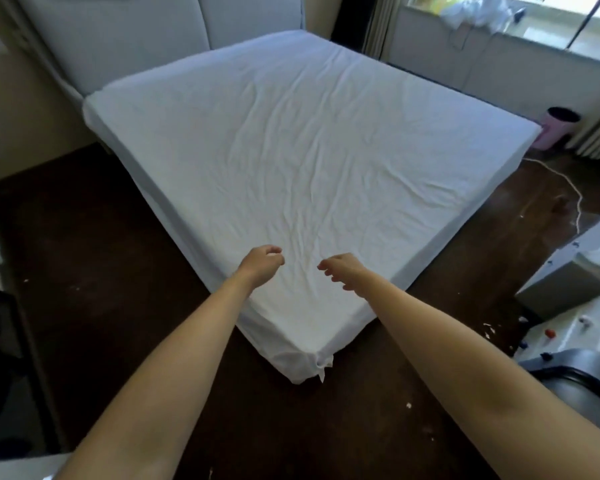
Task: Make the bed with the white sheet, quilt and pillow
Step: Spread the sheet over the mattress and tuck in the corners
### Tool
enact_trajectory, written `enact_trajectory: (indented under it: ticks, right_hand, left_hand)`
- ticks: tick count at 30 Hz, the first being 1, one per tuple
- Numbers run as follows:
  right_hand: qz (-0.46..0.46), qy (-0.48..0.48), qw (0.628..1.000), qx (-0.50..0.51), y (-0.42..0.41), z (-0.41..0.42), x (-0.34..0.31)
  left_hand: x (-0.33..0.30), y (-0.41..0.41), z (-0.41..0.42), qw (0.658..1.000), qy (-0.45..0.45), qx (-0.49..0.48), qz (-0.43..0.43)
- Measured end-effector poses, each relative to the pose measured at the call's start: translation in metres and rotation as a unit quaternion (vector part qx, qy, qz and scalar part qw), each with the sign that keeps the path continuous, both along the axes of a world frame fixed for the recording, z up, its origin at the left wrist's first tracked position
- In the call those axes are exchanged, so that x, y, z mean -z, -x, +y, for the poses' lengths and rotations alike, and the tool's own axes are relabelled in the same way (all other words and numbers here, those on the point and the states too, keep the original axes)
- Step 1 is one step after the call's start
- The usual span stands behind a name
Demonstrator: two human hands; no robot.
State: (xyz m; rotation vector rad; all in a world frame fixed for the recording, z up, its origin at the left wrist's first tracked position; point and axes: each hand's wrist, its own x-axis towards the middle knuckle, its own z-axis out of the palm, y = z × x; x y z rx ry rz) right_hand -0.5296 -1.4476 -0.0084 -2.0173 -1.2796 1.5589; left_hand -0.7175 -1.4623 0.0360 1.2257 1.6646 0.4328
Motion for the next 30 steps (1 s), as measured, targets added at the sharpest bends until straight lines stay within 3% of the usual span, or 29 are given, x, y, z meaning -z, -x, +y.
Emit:
enact_trajectory:
  ticks: [7, 13, 17, 24, 27, 28, 30]
  right_hand:
    - [-0.025, -0.037, 0.998, 0.039, -0.079, 0.006, -0.021]
    - [-0.065, -0.061, 0.991, 0.102, -0.235, 0.017, -0.021]
    - [-0.116, -0.068, 0.984, 0.12, -0.319, 0.047, -0.002]
    - [-0.141, -0.056, 0.986, 0.072, -0.381, 0.15, 0.102]
    - [-0.187, -0.082, 0.978, 0.045, -0.384, 0.193, 0.172]
    - [-0.237, -0.105, 0.966, -0.006, -0.382, 0.208, 0.204]
    - [-0.364, -0.178, 0.9, -0.161, -0.382, 0.232, 0.255]
  left_hand:
    - [-0.018, -0.078, 0.042, 0.994, 0.028, 0.106, 0.003]
    - [-0.006, -0.234, 0.098, 0.974, -0.022, 0.225, 0.012]
    - [0.022, -0.316, 0.127, 0.972, -0.052, 0.228, 0.034]
    - [0.153, -0.367, 0.193, 0.947, -0.094, 0.23, 0.204]
    - [0.229, -0.372, 0.217, 0.913, -0.117, 0.28, 0.272]
    - [0.26, -0.373, 0.229, 0.893, -0.137, 0.306, 0.3]
    - [0.31, -0.375, 0.251, 0.854, -0.174, 0.346, 0.347]
